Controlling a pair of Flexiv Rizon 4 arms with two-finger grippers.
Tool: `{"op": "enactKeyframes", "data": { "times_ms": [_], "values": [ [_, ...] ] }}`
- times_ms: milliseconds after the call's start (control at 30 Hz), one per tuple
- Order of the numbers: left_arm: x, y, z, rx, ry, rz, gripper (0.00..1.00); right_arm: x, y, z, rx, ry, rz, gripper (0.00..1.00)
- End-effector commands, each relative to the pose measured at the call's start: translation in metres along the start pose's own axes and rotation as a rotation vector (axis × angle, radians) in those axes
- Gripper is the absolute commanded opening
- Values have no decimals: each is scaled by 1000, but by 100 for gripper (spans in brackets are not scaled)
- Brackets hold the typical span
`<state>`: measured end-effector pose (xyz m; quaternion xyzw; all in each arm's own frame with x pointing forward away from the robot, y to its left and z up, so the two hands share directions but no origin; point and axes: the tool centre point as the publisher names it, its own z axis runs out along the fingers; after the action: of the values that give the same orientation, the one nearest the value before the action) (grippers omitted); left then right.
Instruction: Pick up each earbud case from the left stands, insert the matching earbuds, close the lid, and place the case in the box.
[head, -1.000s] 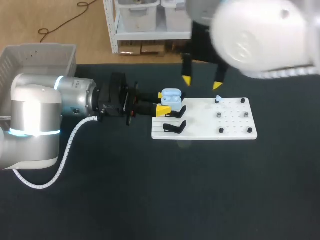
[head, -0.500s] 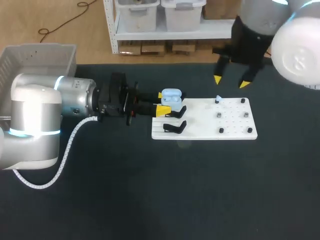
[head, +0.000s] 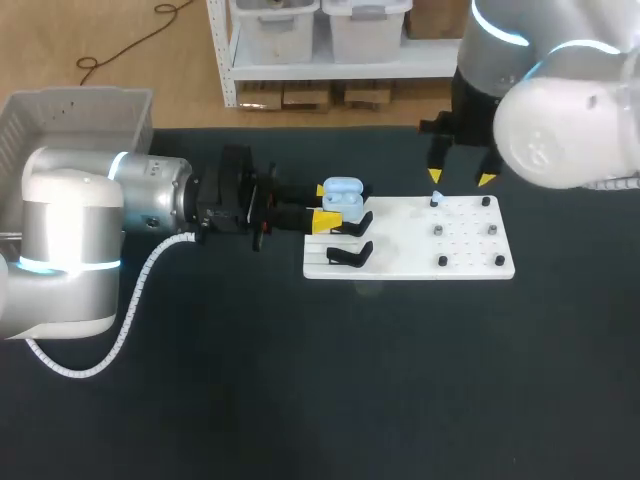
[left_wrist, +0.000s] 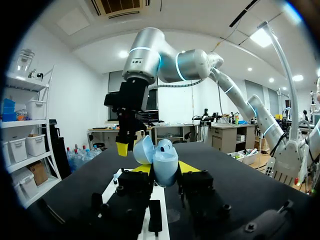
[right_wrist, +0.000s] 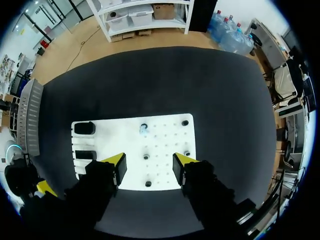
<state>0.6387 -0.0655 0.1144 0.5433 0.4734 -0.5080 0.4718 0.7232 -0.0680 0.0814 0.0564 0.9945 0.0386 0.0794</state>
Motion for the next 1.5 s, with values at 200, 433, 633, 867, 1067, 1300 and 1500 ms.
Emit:
{"op": "enactKeyframes", "data": {
  "times_ms": [200,433,633,867,1067,1300,1500],
  "values": [
    [0,0,0,1,0,0,0,-17,3,31,-17,11,-10,49],
    [0,0,0,1,0,0,0,-22,5,45,-33,19,-17,47],
    [0,0,0,1,0,0,0,-23,6,52,-49,34,-10,47],
    [0,0,0,1,0,0,0,-22,6,59,-59,48,-3,44],
    [0,0,0,1,0,0,0,-23,7,64,-68,60,2,43],
    [0,0,0,1,0,0,0,-24,6,68,-78,71,15,41],
    [0,0,0,1,0,0,0,-23,7,71,-84,80,19,39]
  ]
}}
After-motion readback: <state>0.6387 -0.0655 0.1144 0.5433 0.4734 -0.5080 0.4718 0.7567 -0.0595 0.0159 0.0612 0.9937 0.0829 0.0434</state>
